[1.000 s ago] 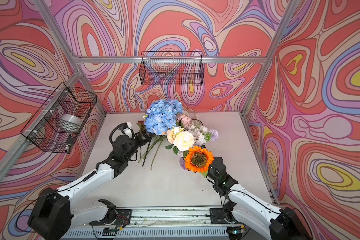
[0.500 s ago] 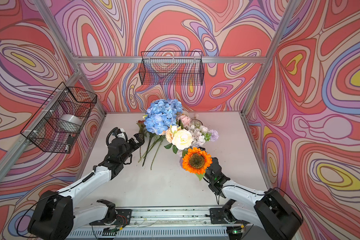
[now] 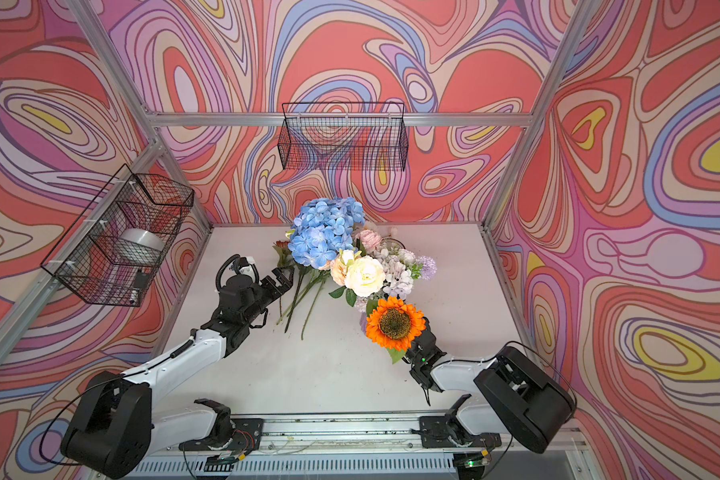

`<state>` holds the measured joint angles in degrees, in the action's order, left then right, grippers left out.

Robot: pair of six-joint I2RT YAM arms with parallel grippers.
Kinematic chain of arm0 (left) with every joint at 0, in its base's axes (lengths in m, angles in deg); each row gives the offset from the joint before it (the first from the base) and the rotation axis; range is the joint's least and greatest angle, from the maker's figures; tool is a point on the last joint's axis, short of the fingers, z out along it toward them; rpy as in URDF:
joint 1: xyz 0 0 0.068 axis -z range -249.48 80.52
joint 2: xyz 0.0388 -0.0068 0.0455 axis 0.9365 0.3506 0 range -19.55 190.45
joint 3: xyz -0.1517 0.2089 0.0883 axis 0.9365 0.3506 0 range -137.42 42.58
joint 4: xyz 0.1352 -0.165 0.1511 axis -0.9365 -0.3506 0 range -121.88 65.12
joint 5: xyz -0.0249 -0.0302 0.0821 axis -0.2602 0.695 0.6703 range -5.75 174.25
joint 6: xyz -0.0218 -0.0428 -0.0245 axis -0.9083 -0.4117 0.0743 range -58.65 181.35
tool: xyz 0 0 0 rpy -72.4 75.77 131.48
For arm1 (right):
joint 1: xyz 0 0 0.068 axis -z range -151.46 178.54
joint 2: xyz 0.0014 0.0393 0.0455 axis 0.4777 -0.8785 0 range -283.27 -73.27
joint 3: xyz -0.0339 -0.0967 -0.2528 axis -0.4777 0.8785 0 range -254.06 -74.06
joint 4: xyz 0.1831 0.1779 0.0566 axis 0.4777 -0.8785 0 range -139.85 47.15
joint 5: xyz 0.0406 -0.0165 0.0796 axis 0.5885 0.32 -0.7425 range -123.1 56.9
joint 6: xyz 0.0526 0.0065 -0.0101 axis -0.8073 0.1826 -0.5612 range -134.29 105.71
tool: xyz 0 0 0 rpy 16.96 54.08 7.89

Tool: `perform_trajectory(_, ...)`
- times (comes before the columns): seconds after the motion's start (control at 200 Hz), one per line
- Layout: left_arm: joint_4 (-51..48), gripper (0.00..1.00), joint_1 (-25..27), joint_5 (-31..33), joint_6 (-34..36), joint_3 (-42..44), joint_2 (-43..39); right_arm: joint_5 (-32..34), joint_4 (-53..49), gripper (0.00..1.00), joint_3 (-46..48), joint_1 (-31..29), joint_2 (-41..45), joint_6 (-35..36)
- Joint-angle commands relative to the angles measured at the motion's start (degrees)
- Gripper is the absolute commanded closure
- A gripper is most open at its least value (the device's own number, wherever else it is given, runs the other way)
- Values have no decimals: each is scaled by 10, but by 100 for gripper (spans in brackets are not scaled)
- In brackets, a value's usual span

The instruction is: Arrange the flowers into the vase

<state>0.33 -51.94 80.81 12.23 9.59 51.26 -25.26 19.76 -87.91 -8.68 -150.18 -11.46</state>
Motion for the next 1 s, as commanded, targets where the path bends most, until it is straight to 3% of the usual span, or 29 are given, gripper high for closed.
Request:
perform_trajectory(0.0,14,1,-1,0,-1,-4,0,40,40,44,12,-1,15,2)
perform_trajectory(0.14,20,1,-1,-2,-1,-7,8,82,28,55,25,-1,45,0)
perform_trajectory(0.27,30,1,-1,-9,-4,-8,19,155,0,60,38,-1,84,4)
perform_trajectory(0.456,42,0,-1,-14,-7,-7,32,274,27,62,72,4,123,13)
perform_trajectory(0.646,50,0,-1,-20,-10,-4,37,350,6,63,73,40,147,-14)
perform_trajectory(0.811,53,1,-1,-21,-10,2,36,317,-77,64,40,137,155,-73)
perform_trajectory(0.997,55,0,-1,-22,-8,6,34,281,-11,64,-26,201,49,-1)
